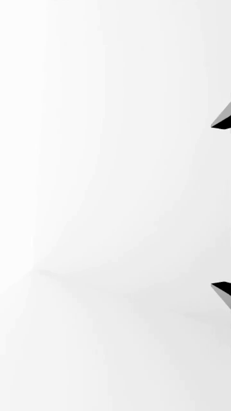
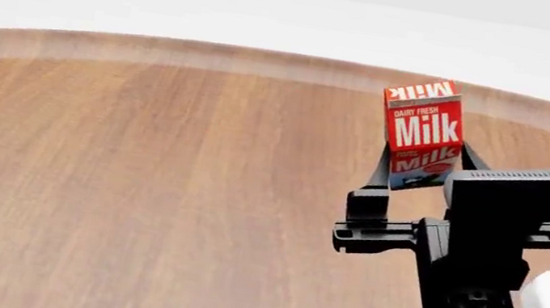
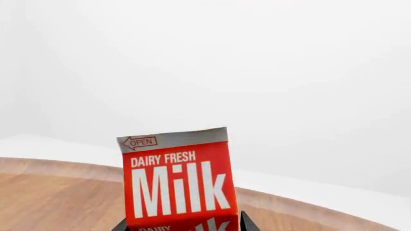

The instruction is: Pick the milk and place it in the basket.

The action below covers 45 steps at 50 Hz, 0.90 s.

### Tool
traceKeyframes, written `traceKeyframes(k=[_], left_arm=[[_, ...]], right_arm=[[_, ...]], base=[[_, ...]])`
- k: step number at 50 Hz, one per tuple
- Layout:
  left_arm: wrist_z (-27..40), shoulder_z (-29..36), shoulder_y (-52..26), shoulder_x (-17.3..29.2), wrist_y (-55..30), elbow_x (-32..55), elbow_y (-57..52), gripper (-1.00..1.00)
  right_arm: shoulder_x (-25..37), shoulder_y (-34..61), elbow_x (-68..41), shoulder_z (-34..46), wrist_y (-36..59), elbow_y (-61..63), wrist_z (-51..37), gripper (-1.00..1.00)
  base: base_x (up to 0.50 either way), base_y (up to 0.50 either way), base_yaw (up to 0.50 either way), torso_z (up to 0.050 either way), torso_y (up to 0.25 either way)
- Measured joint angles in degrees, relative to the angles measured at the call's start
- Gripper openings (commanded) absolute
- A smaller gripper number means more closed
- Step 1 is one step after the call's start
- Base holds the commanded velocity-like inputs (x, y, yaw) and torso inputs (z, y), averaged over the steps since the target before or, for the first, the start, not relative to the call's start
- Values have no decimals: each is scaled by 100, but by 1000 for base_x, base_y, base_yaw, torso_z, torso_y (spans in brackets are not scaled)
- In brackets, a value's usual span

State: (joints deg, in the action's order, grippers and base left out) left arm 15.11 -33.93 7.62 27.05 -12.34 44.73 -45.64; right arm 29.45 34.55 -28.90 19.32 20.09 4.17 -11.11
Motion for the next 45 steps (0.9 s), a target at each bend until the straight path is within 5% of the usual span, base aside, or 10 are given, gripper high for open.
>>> traceKeyframes(k=[15,32,45], left_arm=[[8,19,-1,4,13,3,26,100],[21,29,2,15,23,18,39,100],[30,46,4,23,31,18,44,100]], right_arm=[[367,576,-322,-62,523,265,247,-100],[2140,2350,-1403,-684,2229,1176,1265,-100],[3564,2534,-2062,-1445,2987,1402,1941,-100]], base=[[0,0,0,1,2],[0,0,0,0,1],[0,0,0,0,2]])
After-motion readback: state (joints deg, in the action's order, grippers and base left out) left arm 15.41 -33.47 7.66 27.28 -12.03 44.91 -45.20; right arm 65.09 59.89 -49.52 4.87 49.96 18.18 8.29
